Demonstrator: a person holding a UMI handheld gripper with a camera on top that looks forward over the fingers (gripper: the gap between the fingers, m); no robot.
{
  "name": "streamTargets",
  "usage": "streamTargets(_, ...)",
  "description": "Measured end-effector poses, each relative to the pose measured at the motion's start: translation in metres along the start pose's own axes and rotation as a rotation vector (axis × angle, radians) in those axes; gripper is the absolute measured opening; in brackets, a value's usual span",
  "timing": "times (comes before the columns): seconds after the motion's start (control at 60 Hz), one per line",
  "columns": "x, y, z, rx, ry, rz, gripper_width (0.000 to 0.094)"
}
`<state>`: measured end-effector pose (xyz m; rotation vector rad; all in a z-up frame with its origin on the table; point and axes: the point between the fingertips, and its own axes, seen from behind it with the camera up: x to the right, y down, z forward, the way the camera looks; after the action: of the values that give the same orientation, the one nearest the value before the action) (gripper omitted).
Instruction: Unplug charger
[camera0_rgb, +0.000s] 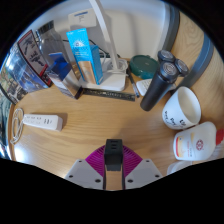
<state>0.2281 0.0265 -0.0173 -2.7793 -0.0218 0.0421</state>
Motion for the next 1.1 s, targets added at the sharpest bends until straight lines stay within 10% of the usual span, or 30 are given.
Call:
streamTargets(0.283, 0.002, -0.009, 0.005, 0.078, 0.029, -0.054, 0.0328)
streamTargets(0.483, 0.005, -0.019, -0.028, 0.158, 0.057, -0.022, 0.0857)
streamTargets(0.85, -0.086, -0.023, -0.196, 0.58, 0.029, 0.057, 0.0856)
streamTargets(1.1, -0.179, 0.048, -0.211, 0.606, -0.013, 0.019, 0.0865)
